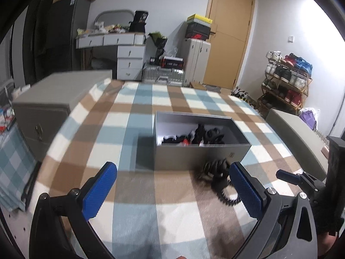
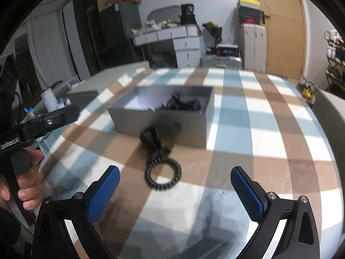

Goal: Organize jewelry
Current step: 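Withdraw both tools and move them toward the last claw clip and bracelet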

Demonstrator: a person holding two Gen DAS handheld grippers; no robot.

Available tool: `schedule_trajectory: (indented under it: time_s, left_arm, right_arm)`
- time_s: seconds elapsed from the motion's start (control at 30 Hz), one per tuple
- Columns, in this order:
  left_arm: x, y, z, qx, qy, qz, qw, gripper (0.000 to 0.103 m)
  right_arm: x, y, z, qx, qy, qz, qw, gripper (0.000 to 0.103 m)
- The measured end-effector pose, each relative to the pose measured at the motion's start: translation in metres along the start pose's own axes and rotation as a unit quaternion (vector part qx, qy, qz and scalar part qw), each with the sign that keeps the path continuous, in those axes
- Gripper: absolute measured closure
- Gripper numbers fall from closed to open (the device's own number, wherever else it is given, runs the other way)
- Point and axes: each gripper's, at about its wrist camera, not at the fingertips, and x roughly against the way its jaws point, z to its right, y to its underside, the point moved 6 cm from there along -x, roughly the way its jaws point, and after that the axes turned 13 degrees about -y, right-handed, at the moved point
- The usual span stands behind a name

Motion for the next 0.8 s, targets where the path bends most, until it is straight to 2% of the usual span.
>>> schedule_trajectory:
  time_s: [0.17,0.33,0.47,0.53,0.6,0.73,0.8]
  left_arm:
    - [-0.001,0.017,-0.006,0.004,0.006,-0.02,0.9998,0.001]
    - [-0.005,0.028,-0.013,0.012,0.007,-0.039,0.9992,0.001]
    - [-0.006,0.032,-0.016,0.008,0.007,-0.042,0.999,0.001]
    - [-0.004,0.034,-0.017,0.009,0.007,-0.04,0.9991,0.001]
    - [-0.006,0.035,-0.02,0.012,0.009,-0.043,0.9989,0.001]
    - [-0.009,0.036,-0.025,0.02,0.01,-0.05,0.9985,0.001]
    - [-0.009,0.037,-0.026,0.021,0.01,-0.053,0.9983,0.001]
  right_arm:
    - [-0.013,0.006,0.011,-0.015,0.018,-0.027,0.999,0.002]
    - [-0.032,0.005,0.012,0.0,0.044,-0.063,0.997,0.016]
    - [-0.045,0.001,0.009,0.032,0.07,-0.086,0.993,0.019]
    - [-0.05,0.0,0.008,0.041,0.08,-0.097,0.991,0.029]
    - [-0.056,0.002,0.009,0.041,0.082,-0.111,0.99,0.043]
    - [-0.057,0.002,0.006,0.049,0.089,-0.113,0.988,0.051]
    - [-0.058,0.003,0.001,0.06,0.087,-0.114,0.988,0.065]
